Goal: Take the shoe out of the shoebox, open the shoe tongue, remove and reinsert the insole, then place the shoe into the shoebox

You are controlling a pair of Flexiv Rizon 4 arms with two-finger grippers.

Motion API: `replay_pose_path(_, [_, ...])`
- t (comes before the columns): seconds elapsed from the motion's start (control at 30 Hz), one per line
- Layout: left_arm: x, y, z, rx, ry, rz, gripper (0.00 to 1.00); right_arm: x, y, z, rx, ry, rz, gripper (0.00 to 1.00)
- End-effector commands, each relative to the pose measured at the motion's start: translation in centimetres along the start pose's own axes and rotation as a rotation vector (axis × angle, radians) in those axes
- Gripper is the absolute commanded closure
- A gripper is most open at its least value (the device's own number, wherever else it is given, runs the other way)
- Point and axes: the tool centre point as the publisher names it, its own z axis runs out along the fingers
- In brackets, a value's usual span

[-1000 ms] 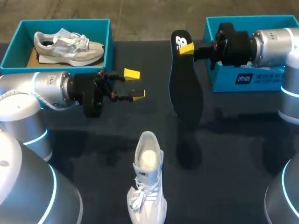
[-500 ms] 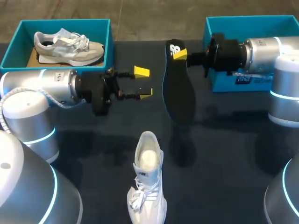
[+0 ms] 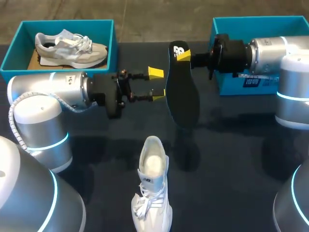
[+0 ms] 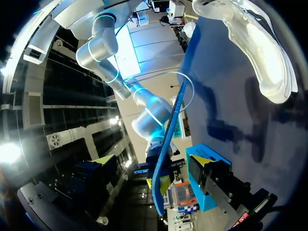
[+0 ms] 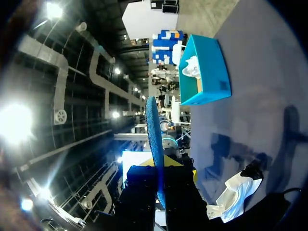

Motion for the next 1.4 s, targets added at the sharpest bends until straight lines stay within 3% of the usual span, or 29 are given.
replay_pose_path(0.03, [0.4,0.9,1.4,0.007,-0.006,-0.004,0.05,0.0,-0.1,0.1,-0.002,-0.001,0.0,1.0])
replay_pose_path(0.1, [0.4,1.1,1.8,0.01,-0.002,-0.003,0.12,0.0,-0.1,0.1,-0.002,-0.001,0.0,1.0])
replay_pose_path(0.2, [0.4,1.2,2.5,0.021,0.009,0.002,0.13,0.0,-0.1,0.1,-0.002,-0.001,0.0,1.0])
replay_pose_path(0.3, [0.5,1.4,3.1,0.025,0.015,0.004,0.28,0.0,-0.1,0.1,-0.002,-0.001,0.0,1.0])
replay_pose_path(0.4, [0.6,1.4,3.3,0.029,0.019,0.001,0.3,0.0,-0.1,0.1,-0.002,-0.001,0.0,1.0])
replay_pose_path(0.53, [1.0,1.5,3.4,0.035,0.022,-0.012,0.51,0.0,-0.1,0.1,-0.002,-0.001,0.0,1.0])
replay_pose_path(0.93, [1.3,1.5,4.2,0.056,0.024,-0.012,0.55,0.0,-0.1,0.1,-0.002,-0.001,0.0,1.0])
replay_pose_path(1.13, [0.8,1.7,4.5,0.058,0.023,-0.007,0.63,0.0,-0.1,0.1,-0.002,-0.001,0.0,1.0])
replay_pose_path(1.33, [0.7,1.6,4.5,0.058,0.023,-0.004,0.8,0.0,-0.1,0.1,-0.002,-0.001,0.0,1.0])
replay_pose_path(1.4, [0.7,1.6,4.5,0.059,0.024,-0.004,0.91,0.0,-0.1,0.1,-0.002,-0.001,0.0,1.0])
